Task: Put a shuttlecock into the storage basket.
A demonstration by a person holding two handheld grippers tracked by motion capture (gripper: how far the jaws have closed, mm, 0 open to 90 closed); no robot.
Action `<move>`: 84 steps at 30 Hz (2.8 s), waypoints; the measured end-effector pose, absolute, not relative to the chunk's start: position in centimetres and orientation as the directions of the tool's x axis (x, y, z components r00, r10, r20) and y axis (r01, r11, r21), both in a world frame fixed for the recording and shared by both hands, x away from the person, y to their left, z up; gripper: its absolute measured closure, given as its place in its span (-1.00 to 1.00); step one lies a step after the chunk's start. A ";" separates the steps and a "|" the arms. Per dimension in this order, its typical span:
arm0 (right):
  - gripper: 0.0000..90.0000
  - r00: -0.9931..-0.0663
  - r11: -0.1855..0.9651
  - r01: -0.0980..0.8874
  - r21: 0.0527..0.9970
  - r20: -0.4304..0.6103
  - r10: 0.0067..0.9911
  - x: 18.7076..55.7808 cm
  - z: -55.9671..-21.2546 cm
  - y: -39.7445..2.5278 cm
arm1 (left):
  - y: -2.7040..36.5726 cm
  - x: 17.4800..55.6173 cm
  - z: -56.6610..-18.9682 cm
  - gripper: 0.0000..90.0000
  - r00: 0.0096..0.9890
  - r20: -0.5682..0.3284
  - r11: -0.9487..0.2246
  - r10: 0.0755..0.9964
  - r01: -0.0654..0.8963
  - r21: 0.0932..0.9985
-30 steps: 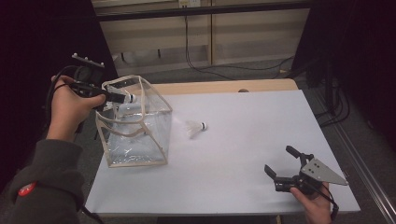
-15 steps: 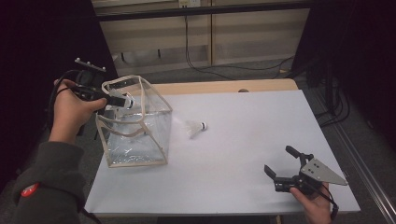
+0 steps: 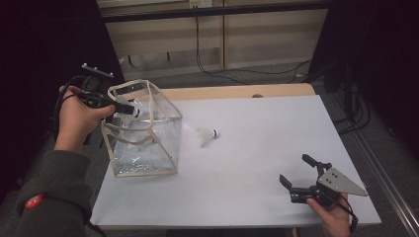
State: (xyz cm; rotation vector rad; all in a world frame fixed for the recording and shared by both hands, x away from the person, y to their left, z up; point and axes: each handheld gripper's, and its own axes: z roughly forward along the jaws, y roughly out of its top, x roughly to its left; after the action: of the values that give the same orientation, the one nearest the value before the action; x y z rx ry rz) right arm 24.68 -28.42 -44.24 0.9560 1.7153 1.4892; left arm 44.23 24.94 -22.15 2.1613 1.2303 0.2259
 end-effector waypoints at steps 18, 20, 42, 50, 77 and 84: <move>-0.97 -0.510 0.084 0.100 0.991 -0.021 0.860 24.7 -44.2 -28.4 | 24.6 44.1 -22.2 0.58 0.552 -0.170 -0.354 0.816 0.710 0.609; -0.97 -0.509 0.082 0.100 0.992 -0.020 0.861 24.7 -44.2 -28.5 | 24.5 44.0 -22.1 0.54 0.555 -0.178 -0.348 0.813 0.708 0.615; -0.97 -0.506 0.078 0.101 0.992 -0.017 0.862 24.6 -44.1 -28.5 | 21.7 43.4 -21.1 -0.07 0.612 -0.260 -0.310 0.747 0.666 0.678; -0.97 -0.507 0.081 0.097 0.992 -0.021 0.862 24.6 -44.1 -28.6 | 20.3 43.5 -21.0 -0.31 0.628 -0.260 -0.314 0.734 0.653 0.690; -0.97 -0.507 0.078 0.093 0.993 -0.020 0.862 24.6 -44.0 -28.6 | 15.2 43.7 -22.8 -0.68 0.651 -0.288 -0.346 0.702 0.666 0.661; -0.97 -0.509 0.080 0.093 0.992 -0.022 0.861 24.6 -44.0 -28.6 | 14.0 43.7 -23.7 -0.74 0.657 -0.276 -0.361 0.701 0.661 0.658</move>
State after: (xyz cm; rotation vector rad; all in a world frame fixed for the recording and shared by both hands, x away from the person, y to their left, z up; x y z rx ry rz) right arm 24.59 -28.57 -44.03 0.9512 1.7052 1.4911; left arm 43.72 14.00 -23.66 2.1001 1.0520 0.0663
